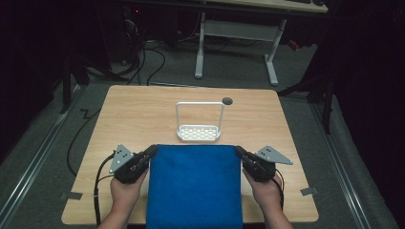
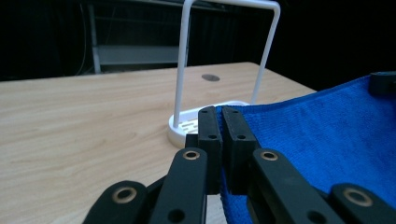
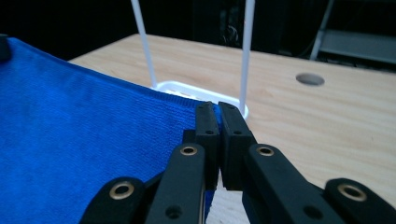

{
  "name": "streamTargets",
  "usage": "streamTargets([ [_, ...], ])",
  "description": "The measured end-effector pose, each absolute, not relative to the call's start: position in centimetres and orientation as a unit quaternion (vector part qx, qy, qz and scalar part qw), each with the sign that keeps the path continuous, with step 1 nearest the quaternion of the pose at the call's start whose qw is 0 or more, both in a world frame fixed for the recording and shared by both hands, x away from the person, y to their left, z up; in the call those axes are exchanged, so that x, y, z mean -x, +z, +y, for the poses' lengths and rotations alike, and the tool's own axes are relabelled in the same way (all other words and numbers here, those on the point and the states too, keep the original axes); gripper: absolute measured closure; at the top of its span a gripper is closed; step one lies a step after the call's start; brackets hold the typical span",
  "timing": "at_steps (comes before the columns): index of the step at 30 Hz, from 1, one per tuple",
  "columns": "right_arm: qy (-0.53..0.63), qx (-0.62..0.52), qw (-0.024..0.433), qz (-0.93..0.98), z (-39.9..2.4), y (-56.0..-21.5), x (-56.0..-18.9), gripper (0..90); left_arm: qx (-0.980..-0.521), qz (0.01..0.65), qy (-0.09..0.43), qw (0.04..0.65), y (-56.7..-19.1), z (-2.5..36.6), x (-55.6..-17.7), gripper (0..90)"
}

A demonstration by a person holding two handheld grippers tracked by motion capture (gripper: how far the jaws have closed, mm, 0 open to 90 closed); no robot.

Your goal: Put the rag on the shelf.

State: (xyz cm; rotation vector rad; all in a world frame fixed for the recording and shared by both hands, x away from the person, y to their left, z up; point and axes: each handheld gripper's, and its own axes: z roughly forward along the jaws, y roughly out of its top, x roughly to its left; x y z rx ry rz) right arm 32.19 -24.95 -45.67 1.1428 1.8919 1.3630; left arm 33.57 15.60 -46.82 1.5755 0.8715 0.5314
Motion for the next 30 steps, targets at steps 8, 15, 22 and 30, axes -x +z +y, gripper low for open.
streamTargets([
  [8,0.539,-0.389,0.296,0.686,-24.4,-43.4,-30.5,88.2,-0.652,0.351,0.262,0.619,-45.0,15.8,-32.1,87.4],
  [15,0.562,-0.370,0.320,0.667,-24.3,-41.7,-29.2,88.3,-0.630,0.322,0.288,0.645,-42.9,15.8,-30.5,87.5],
  [22,0.577,-0.357,0.329,0.657,-24.2,-40.5,-28.5,88.2,-0.615,0.297,0.306,0.663,-41.1,15.7,-29.1,87.4],
  [30,0.593,-0.339,0.343,0.645,-24.1,-39.0,-27.8,88.2,-0.609,0.279,0.311,0.674,-39.9,15.2,-28.3,87.5],
])
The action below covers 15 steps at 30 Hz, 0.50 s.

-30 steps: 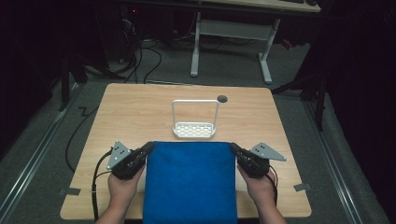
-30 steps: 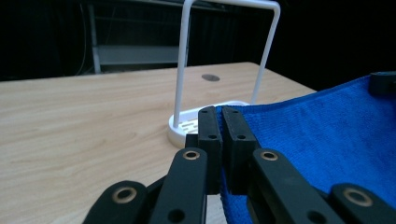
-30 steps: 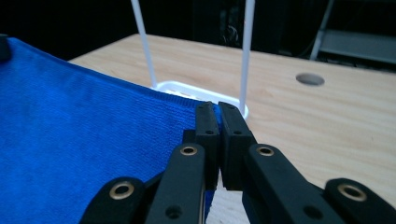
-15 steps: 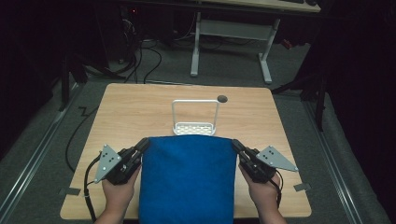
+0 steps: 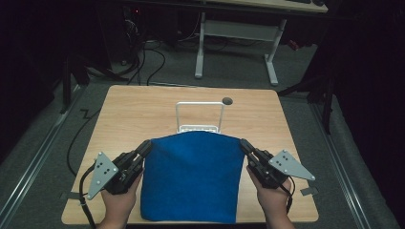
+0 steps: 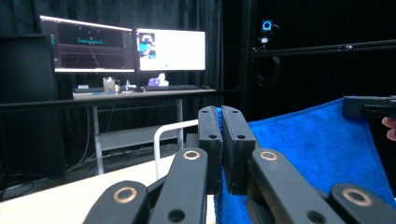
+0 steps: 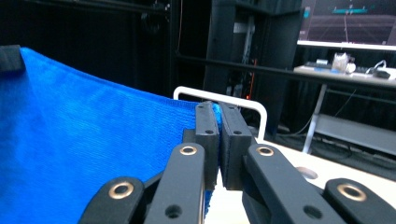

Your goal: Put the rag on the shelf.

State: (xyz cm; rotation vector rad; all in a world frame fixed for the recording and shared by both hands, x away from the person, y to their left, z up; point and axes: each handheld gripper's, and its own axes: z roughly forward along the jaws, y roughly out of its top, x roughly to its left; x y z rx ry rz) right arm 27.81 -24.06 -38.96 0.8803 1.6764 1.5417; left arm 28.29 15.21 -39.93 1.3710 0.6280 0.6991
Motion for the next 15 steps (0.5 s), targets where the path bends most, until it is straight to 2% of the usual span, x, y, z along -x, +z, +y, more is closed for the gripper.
streamTargets([
  [15,0.607,-0.319,0.378,0.622,-24.7,-35.4,-28.0,88.3,-0.611,0.262,0.328,0.671,-37.2,14.1,-30.6,87.7],
])
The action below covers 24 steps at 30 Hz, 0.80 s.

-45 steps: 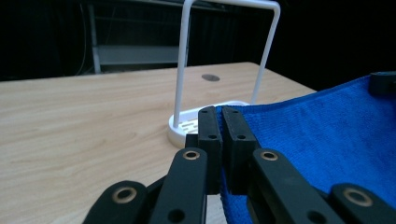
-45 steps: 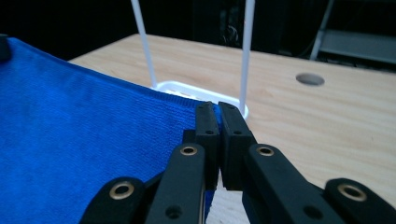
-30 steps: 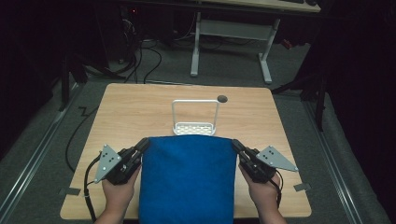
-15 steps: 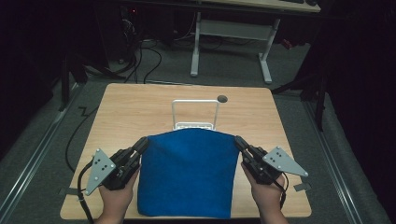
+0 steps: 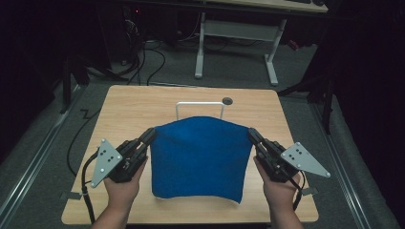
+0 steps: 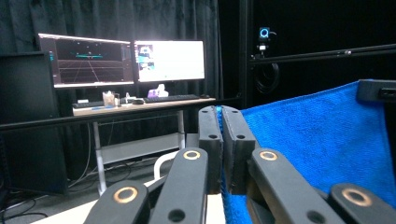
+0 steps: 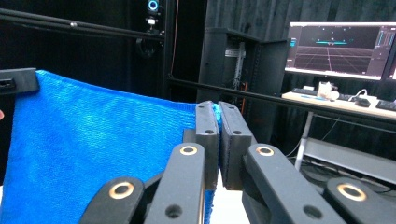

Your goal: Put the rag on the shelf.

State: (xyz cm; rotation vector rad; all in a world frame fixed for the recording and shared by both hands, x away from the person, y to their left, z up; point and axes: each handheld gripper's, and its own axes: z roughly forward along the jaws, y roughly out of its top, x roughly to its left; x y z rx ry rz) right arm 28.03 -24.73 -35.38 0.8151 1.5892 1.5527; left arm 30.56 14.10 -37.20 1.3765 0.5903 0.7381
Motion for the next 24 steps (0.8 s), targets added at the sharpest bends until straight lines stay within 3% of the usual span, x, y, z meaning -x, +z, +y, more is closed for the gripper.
streamTargets([
  [24,0.582,-0.360,0.374,0.626,-24.6,-31.5,-36.8,88.6,-0.660,0.301,0.365,0.584,-34.3,13.5,-41.7,88.2],
])
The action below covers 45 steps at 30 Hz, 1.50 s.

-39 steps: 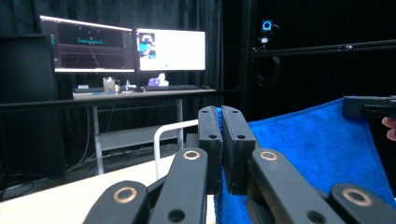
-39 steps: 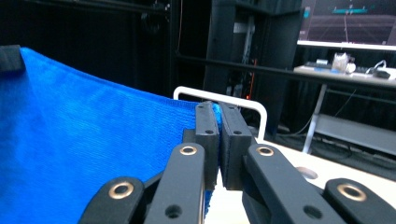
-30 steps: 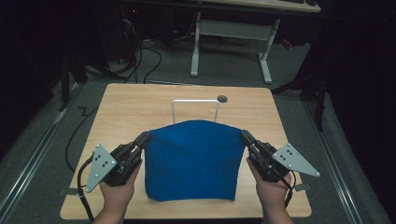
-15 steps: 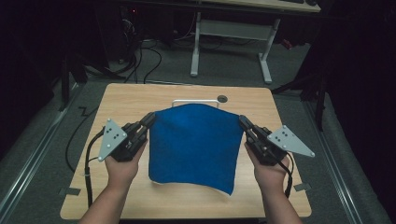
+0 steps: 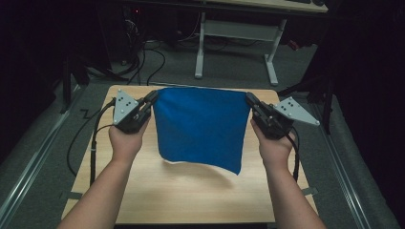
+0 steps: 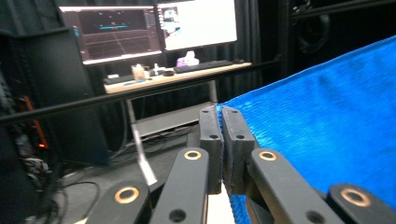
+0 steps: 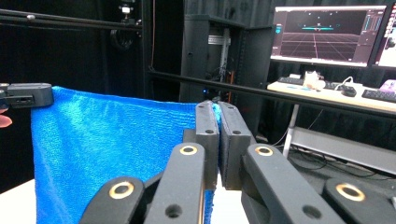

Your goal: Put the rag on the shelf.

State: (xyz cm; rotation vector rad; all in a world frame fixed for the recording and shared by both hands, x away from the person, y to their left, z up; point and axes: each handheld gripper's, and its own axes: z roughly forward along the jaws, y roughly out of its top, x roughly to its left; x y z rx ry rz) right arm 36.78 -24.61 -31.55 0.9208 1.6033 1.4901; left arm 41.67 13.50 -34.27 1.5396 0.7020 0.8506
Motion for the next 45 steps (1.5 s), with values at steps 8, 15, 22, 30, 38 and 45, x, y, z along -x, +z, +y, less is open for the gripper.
streamTargets([
  [8,0.568,-0.363,0.389,0.628,-24.0,-29.4,-39.8,88.6,-0.655,0.295,0.394,0.574,-31.7,14.6,-44.3,88.2],
  [15,0.562,-0.378,0.392,0.623,-23.7,-28.0,-43.1,88.7,-0.662,0.289,0.413,0.555,-30.7,14.1,-47.0,88.2],
  [22,0.549,-0.395,0.393,0.623,-24.2,-28.1,-46.8,88.7,-0.657,0.309,0.411,0.551,-31.0,12.9,-50.5,88.2],
  [30,0.506,-0.417,0.393,0.645,-24.7,-29.8,-50.7,88.7,-0.681,0.338,0.390,0.519,-32.8,11.6,-53.9,88.1],
  [38,0.466,-0.443,0.357,0.678,-25.3,-34.0,-52.9,88.7,-0.711,0.370,0.341,0.491,-37.7,11.0,-55.0,87.9],
  [45,0.453,-0.448,0.324,0.699,-25.2,-37.6,-52.8,88.7,-0.737,0.382,0.298,0.471,-41.3,11.5,-54.6,87.9],
])
